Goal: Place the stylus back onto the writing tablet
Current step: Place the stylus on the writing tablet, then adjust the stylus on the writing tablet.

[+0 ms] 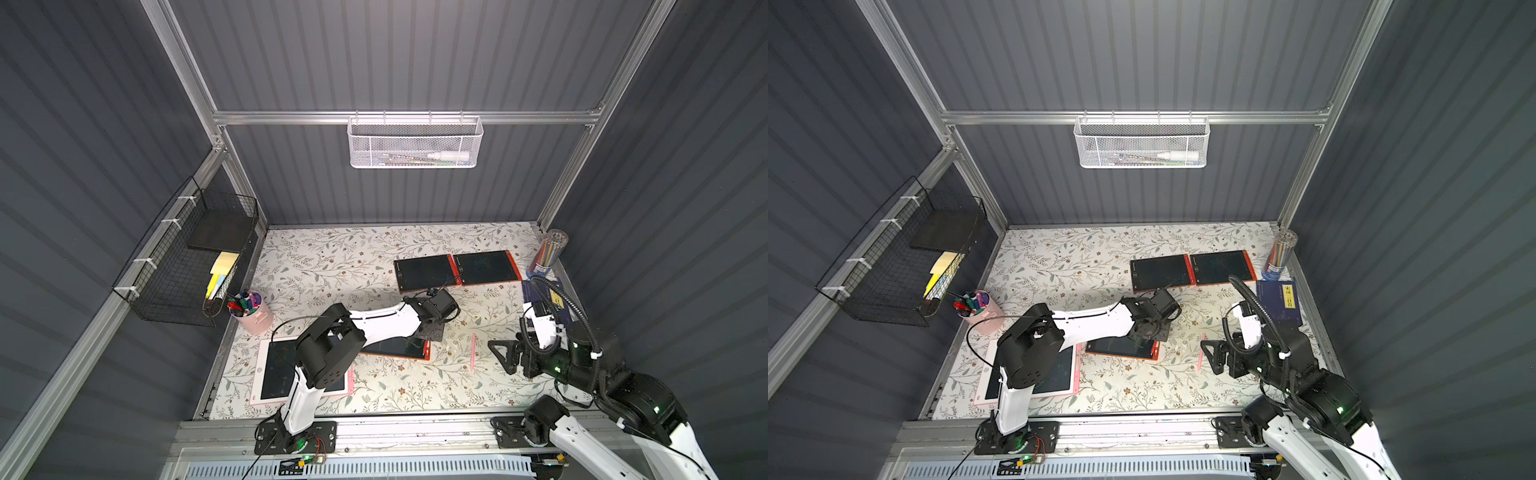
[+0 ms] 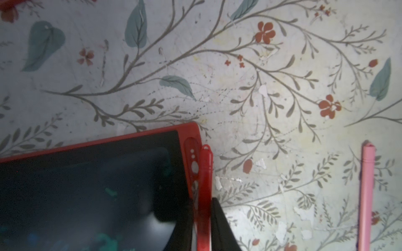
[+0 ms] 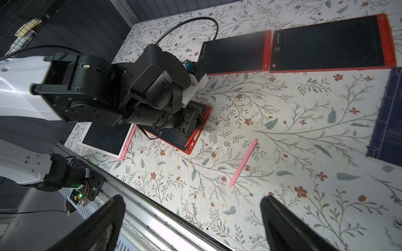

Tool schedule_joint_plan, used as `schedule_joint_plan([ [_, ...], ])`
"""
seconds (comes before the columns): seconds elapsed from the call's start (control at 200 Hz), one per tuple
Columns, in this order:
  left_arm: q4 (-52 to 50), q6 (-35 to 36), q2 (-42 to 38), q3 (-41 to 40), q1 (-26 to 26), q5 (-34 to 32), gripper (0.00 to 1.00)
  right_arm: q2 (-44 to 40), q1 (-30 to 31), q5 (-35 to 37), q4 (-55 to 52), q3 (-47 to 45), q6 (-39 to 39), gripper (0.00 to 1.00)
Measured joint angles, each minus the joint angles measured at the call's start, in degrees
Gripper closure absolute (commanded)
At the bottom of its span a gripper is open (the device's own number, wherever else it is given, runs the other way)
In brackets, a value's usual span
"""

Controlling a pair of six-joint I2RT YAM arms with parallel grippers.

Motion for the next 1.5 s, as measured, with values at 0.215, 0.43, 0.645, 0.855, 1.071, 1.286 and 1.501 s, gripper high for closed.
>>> schedule_joint_plan([
  [0.215,0.2,-0.5,0.0,0.0,0.0,0.5,0.79,0.0,0.0,0.0,0.0,-0.1,0.0,0.01],
  [0.43,0.3,-0.5,0.0,0.0,0.1,0.4,0.68,-0.1,0.0,0.0,0.0,-0.1,0.0,0.01],
  [0.645,0.5,-0.2,0.0,0.0,0.1,-0.2,0.59,-0.1,0.0,0.0,0.0,-0.2,0.0,0.01],
  [0.855,0.5,1.6,0.0,0.0,0.1,-0.9,0.56,-0.1,0.0,0.0,0.0,-0.2,0.0,0.01],
  [1.071,0.5,5.2,0.0,0.0,0.1,-1.1,0.46,-0.1,0.0,0.0,0.0,-0.2,0.0,0.01],
  [1.286,0.5,8.0,0.0,0.0,0.1,-1.0,0.45,-0.1,0.0,0.0,0.0,-0.3,0.0,0.01],
  [1.501,0.5,9.9,0.0,0.0,-0.2,-1.0,0.47,-0.1,0.0,0.0,0.0,-0.5,0.0,0.01],
])
